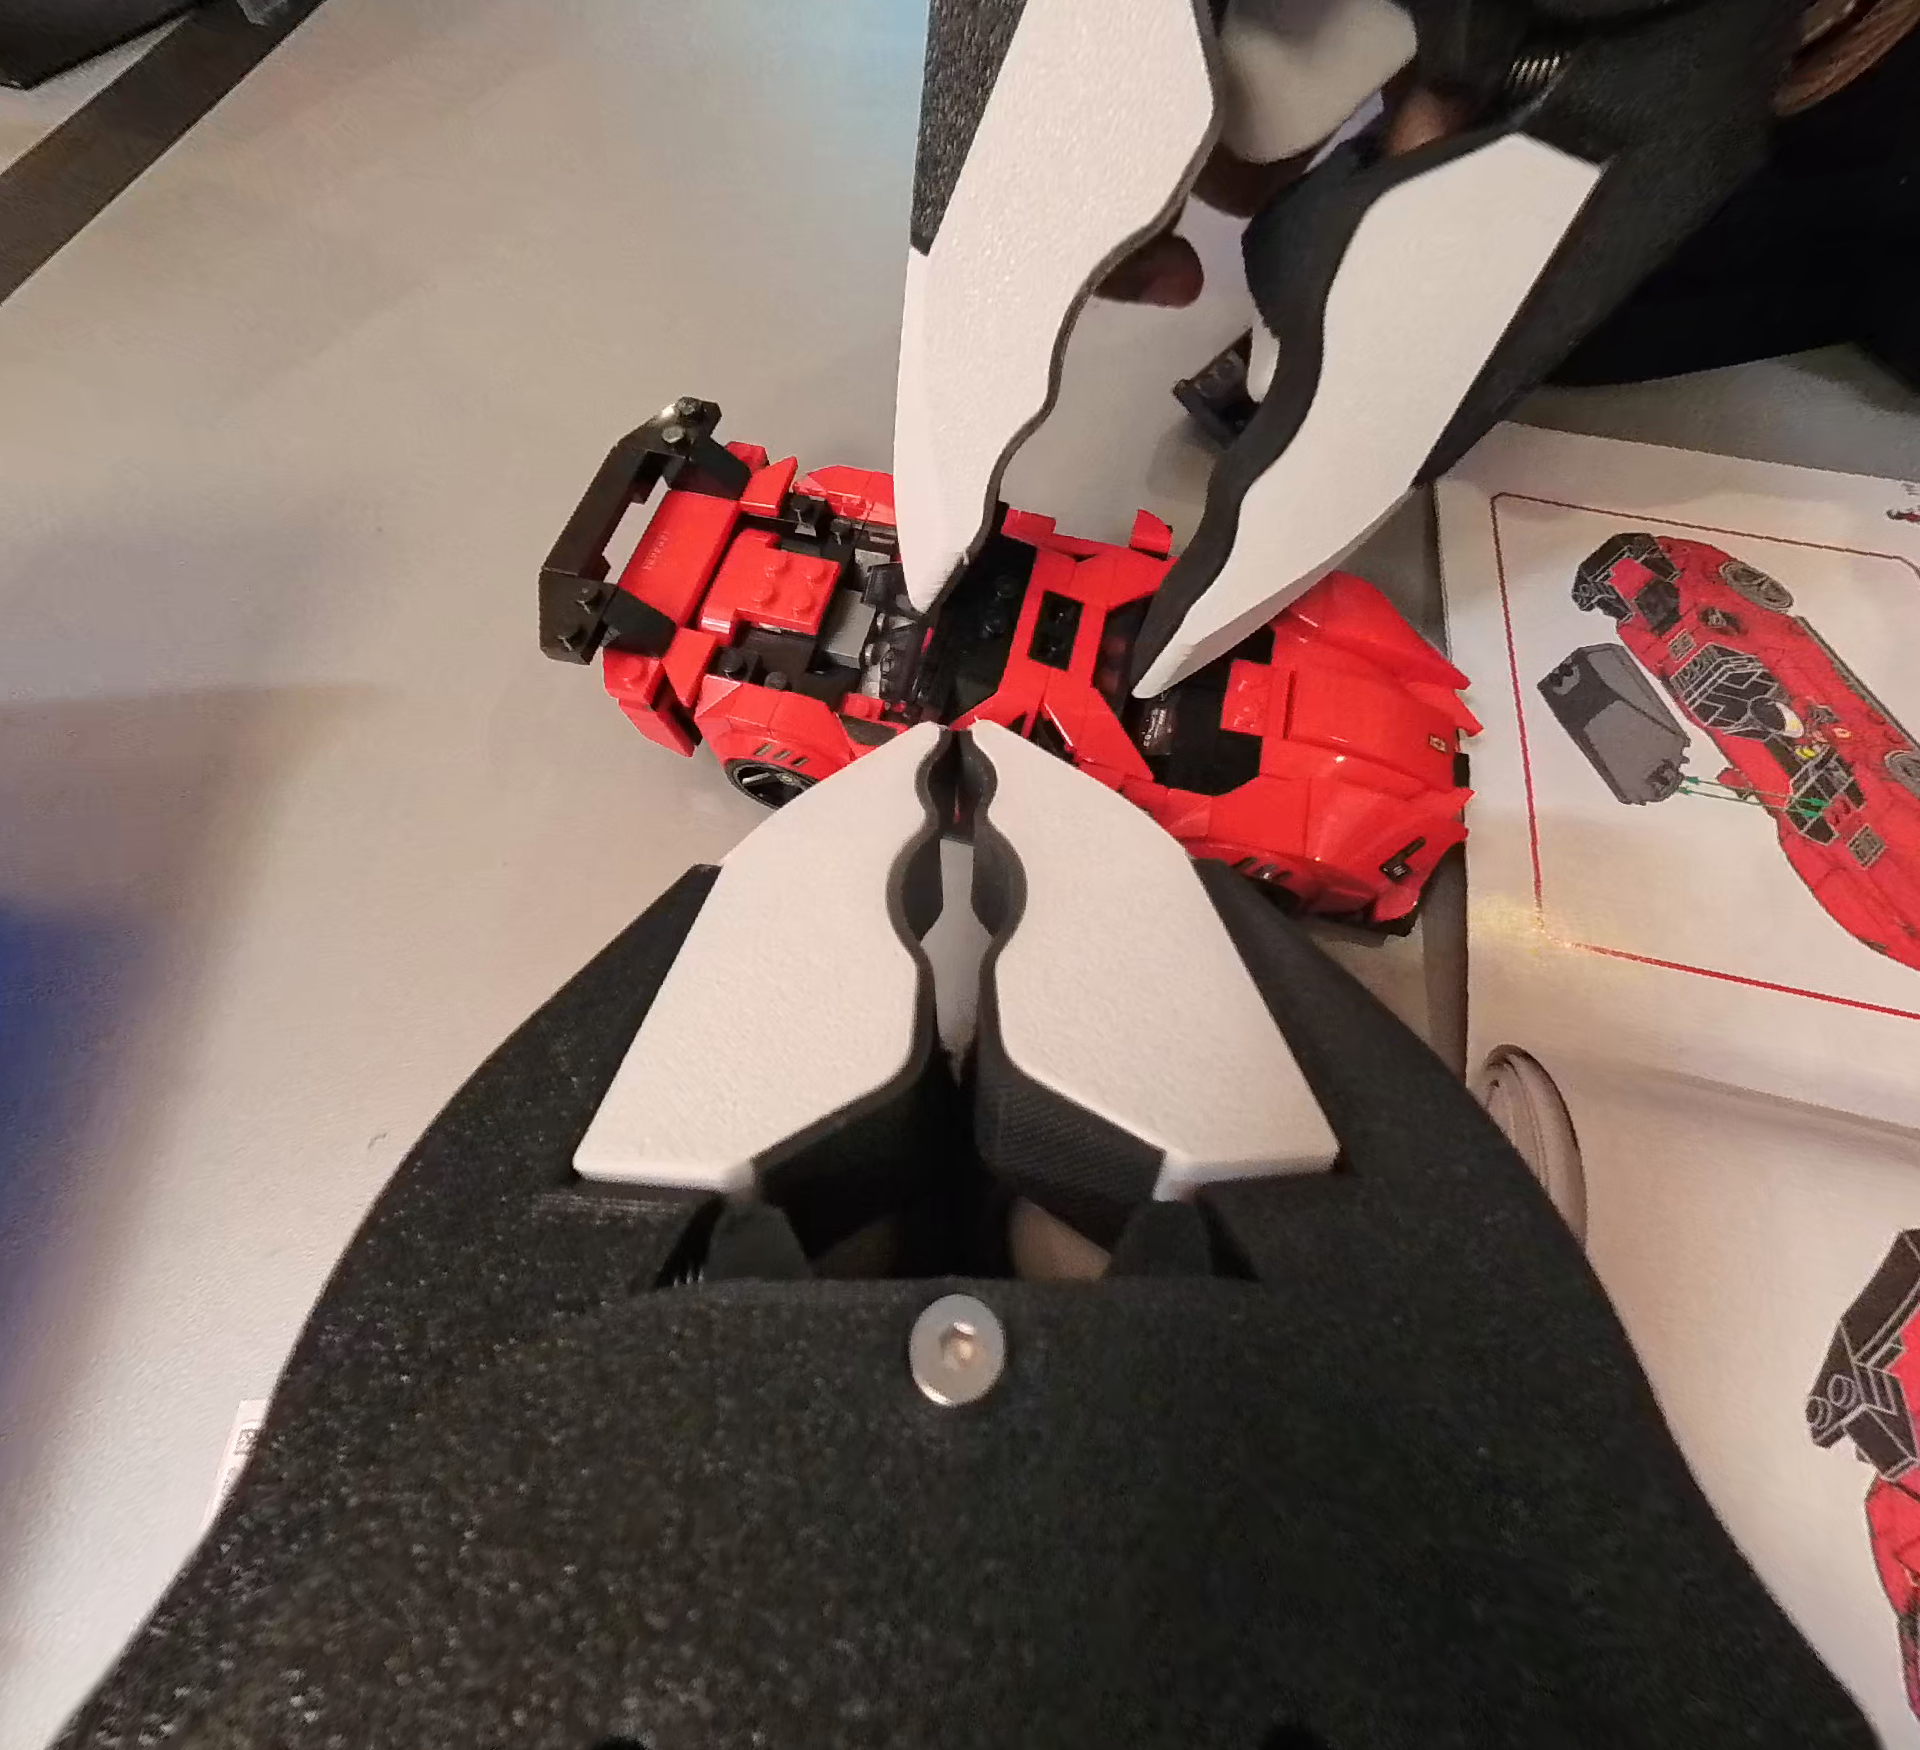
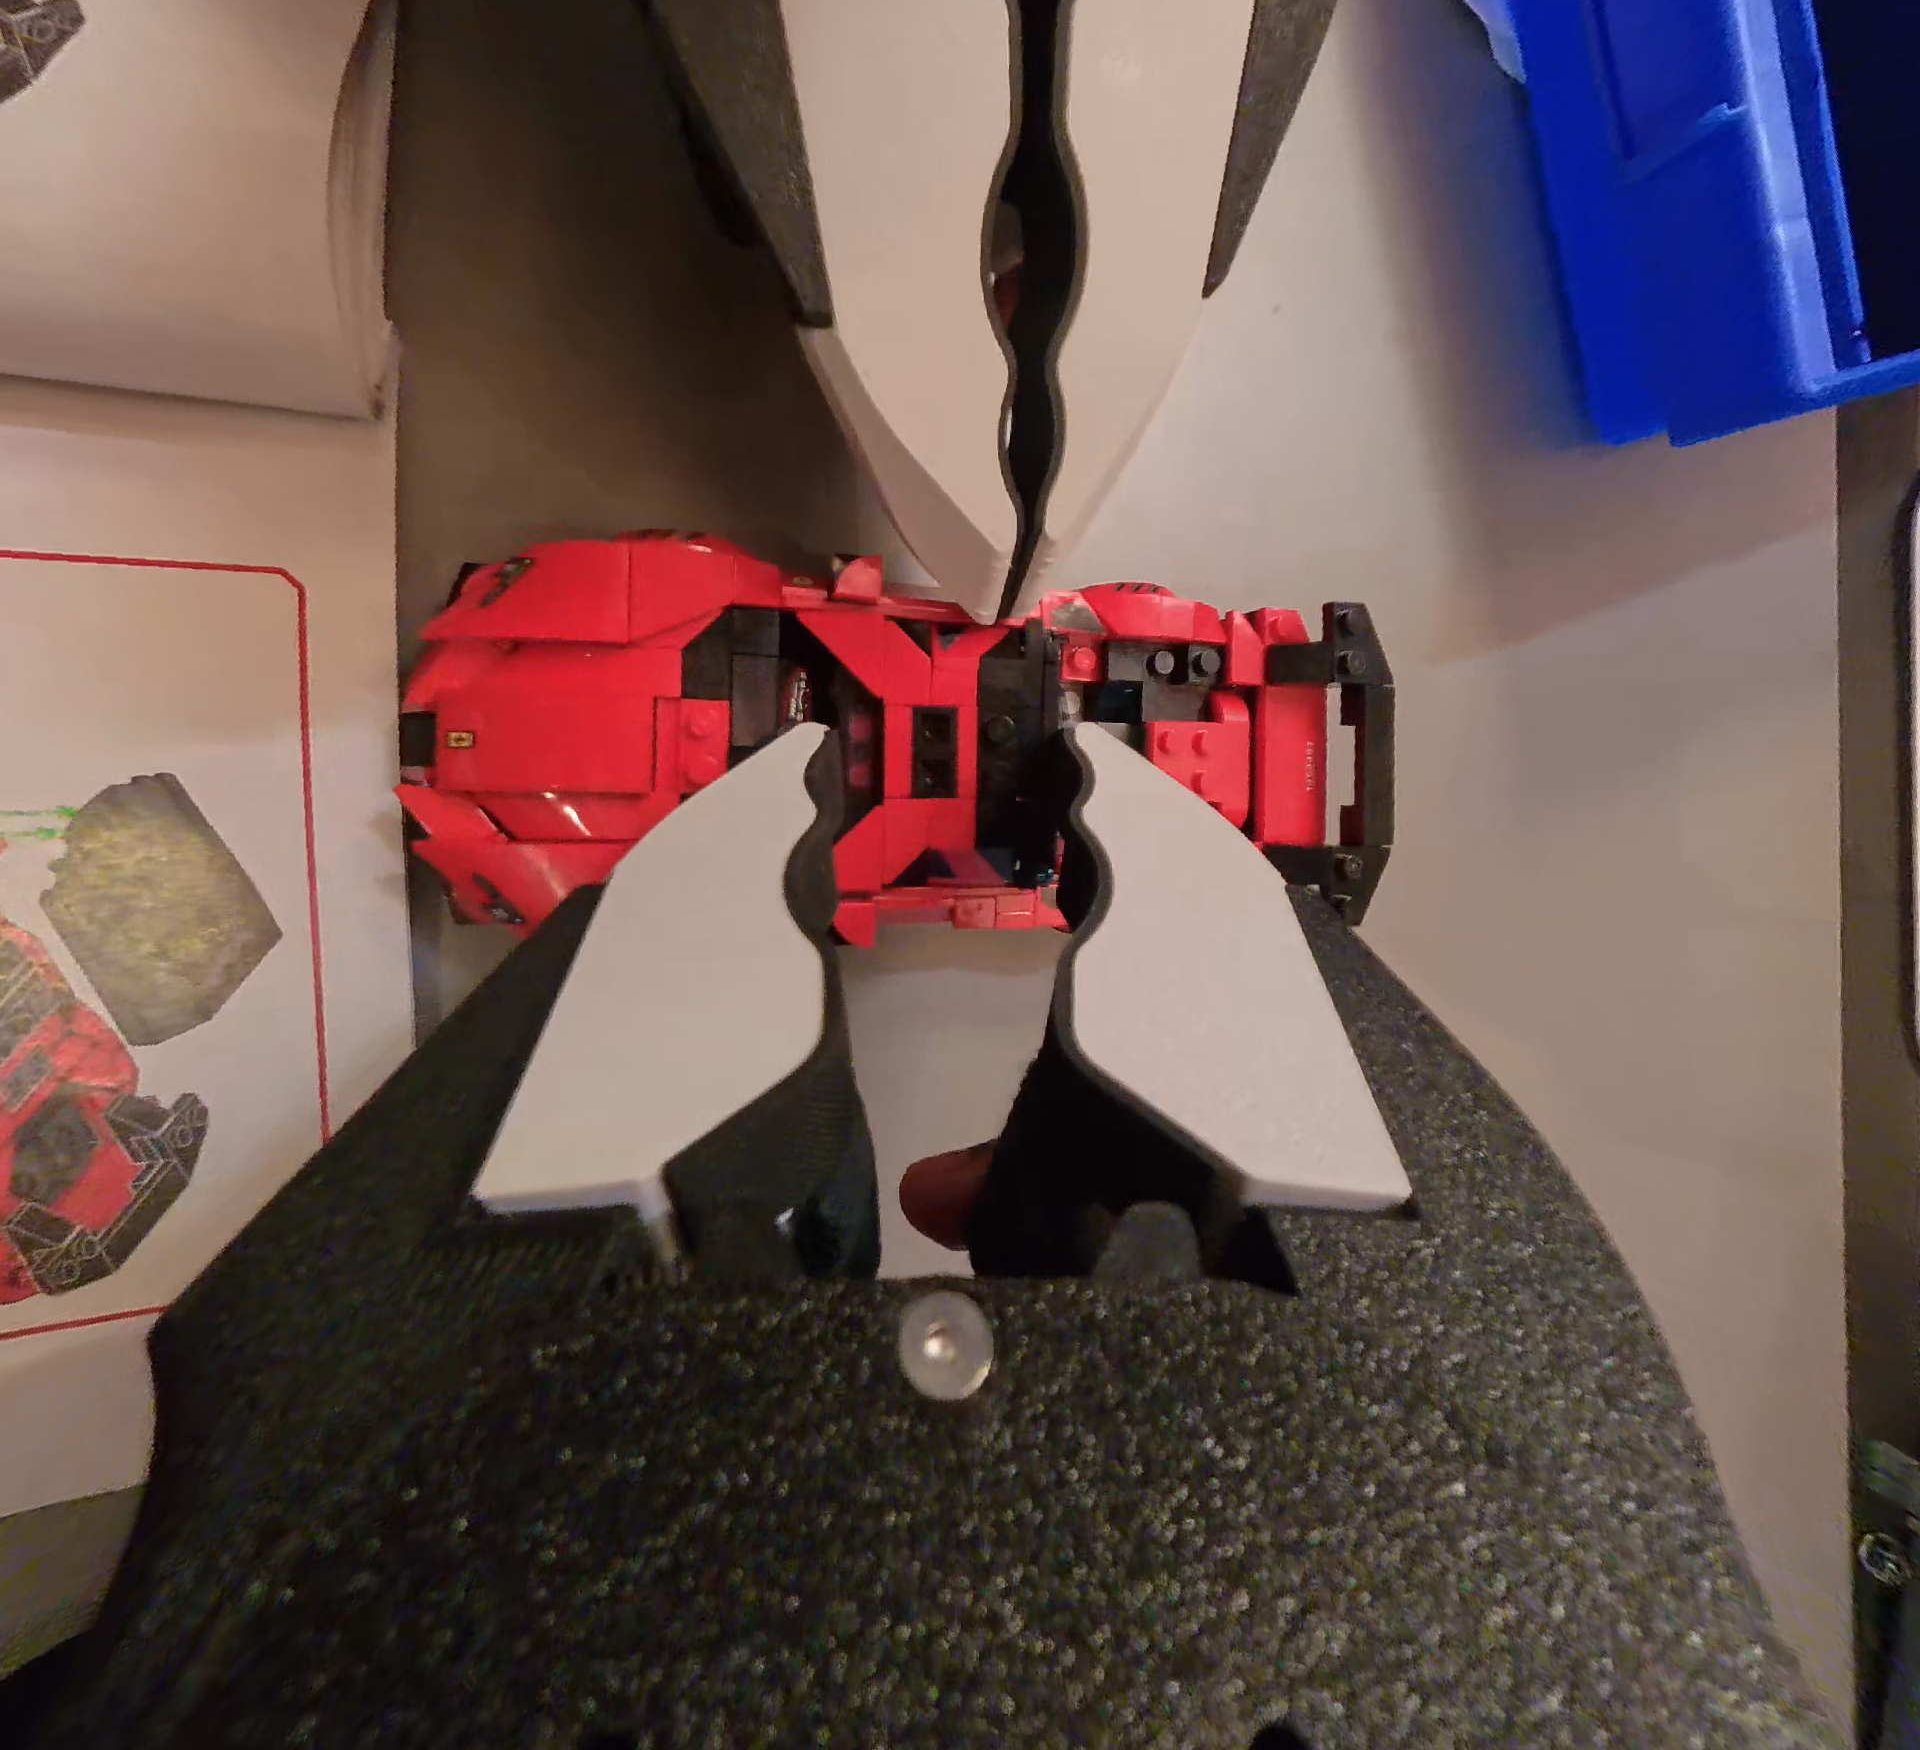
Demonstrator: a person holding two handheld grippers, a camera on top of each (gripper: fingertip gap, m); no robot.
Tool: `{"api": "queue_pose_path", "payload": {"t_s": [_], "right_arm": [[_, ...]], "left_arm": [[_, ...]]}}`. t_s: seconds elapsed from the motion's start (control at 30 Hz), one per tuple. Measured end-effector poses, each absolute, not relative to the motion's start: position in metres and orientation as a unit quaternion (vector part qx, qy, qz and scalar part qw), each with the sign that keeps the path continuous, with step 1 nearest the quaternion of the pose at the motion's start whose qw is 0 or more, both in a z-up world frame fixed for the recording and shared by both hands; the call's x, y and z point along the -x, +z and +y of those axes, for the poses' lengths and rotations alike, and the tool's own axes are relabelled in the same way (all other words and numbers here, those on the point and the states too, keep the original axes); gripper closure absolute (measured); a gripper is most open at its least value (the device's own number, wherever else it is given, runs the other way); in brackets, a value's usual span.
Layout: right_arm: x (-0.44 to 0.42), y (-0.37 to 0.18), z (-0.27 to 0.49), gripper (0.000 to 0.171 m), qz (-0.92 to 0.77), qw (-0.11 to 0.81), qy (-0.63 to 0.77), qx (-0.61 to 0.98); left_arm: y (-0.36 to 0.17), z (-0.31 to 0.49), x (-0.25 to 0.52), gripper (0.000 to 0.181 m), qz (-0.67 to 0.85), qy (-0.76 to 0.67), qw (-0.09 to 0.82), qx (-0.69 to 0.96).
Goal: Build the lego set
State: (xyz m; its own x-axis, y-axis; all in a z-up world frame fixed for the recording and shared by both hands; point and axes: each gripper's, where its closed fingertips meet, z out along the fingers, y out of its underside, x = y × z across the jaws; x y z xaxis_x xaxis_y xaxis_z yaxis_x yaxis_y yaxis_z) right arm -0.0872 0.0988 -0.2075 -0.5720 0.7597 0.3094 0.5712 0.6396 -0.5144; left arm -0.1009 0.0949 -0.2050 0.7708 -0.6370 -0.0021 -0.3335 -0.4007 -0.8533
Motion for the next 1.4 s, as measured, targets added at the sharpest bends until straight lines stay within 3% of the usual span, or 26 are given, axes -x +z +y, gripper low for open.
{"api": "queue_pose_path", "payload": {"t_s": [0.63, 1.4], "right_arm": [[0.0879, -0.2056, 0.0978, 0.133, -0.852, 0.297, 0.238, 0.360], [0.0849, -0.1979, 0.0983, 0.133, -0.747, 0.189, 0.417, 0.483]], "left_arm": [[-0.2047, 0.0942, 0.1005, 0.181, 0.288, -0.168, 0.453, 0.826], [-0.2053, 0.0927, 0.0977, 0.181, 0.292, -0.167, 0.449, 0.828]]}}
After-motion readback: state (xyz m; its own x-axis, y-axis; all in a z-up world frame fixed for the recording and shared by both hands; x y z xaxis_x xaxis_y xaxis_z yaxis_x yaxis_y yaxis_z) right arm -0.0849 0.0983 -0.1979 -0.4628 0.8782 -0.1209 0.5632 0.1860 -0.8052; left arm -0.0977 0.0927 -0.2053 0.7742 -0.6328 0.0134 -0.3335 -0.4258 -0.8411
